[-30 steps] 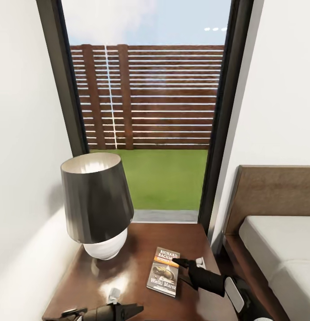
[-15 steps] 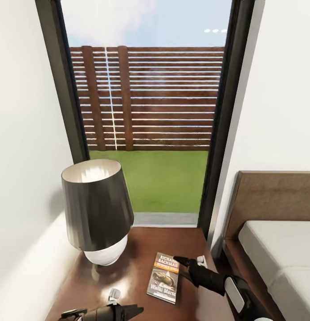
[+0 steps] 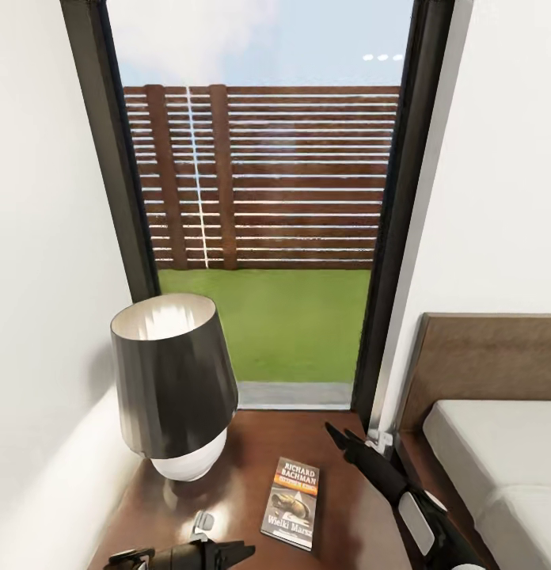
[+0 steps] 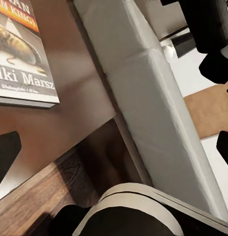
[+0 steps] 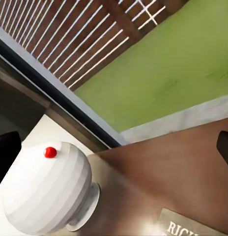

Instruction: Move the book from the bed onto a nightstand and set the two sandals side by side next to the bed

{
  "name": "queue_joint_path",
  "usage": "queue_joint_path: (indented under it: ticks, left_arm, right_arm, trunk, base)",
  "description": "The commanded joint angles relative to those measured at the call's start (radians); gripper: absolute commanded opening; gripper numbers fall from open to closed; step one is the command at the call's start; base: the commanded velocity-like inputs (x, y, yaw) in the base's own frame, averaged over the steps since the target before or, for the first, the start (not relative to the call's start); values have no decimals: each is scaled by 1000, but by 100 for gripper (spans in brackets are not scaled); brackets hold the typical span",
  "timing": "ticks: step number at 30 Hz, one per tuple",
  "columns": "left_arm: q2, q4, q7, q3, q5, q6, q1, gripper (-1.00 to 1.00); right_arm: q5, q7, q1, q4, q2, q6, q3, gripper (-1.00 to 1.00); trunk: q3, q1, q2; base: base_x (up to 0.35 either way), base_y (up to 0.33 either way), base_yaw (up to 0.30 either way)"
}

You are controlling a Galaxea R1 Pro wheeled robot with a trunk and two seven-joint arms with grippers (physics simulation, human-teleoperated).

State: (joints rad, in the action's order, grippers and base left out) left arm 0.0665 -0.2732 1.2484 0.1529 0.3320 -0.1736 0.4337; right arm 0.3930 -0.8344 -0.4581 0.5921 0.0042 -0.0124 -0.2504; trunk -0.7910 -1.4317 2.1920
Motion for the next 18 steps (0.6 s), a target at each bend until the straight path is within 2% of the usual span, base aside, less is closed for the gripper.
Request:
queue_joint_path:
  ticks: [1, 18]
  left_arm:
    - [1, -1, 2, 8, 10, -11, 0, 100]
    - [1, -1, 2, 8, 10, -11, 0, 100]
  right_arm:
    - [3, -5, -1, -1, 0, -1, -3, 100]
    - [3, -5, -1, -2, 0, -1, -3, 100]
  trunk:
    - [2, 4, -7]
    - [55, 69, -126]
  base:
    - [0, 0, 0]
    - [0, 0, 0]
